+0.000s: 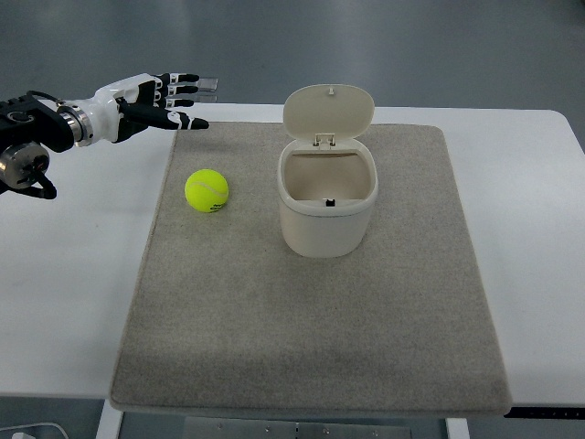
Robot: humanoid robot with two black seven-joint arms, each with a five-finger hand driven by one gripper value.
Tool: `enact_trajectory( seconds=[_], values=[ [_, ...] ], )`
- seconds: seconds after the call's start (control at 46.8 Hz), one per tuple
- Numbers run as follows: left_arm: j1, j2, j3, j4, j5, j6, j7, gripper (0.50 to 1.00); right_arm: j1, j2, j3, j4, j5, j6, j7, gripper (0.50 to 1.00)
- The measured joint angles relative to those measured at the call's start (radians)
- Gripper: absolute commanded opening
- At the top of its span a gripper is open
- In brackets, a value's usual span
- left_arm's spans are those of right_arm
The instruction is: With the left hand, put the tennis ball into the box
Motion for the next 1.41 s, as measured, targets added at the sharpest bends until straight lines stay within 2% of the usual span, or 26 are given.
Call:
enact_trajectory(
  seconds=[0.213,0.384,0.491,0.704,0.982,1.067,1.409],
  values=[
    [-0.056,-0.001,0.110,-0.035,0.000,0.060,0.043,0.984,0.000,0.000,0.000,0.000,0.000,0.000,0.000,0.938],
    [-0.073,0.001,0.134,-0.077,0.009,0.089,0.044,0.975,0.000,0.000,0.000,0.000,0.000,0.000,0.000,0.938],
    [-0.097,0.000,0.180,-0.095,0.014,0.121,0.044,0.945,0.000,0.000,0.000,0.000,0.000,0.000,0.000,0.938],
    [-0.137,-0.002,0.229,-0.115,0.038,0.150,0.043,0.945,0.000,0.000,0.000,0.000,0.000,0.000,0.000,0.938],
    [-0.211,0.001,0.327,-0.210,0.051,0.206,0.043,0.941,0.000,0.000,0.000,0.000,0.000,0.000,0.000,0.938],
    [-0.218,-0.001,0.353,-0.215,0.052,0.220,0.043,0.921,0.000,0.000,0.000,0.000,0.000,0.000,0.000,0.938],
    [-0.217,-0.002,0.402,-0.235,0.154,0.253,0.038,0.921,0.000,0.000,0.000,0.000,0.000,0.000,0.000,0.938]
  ],
)
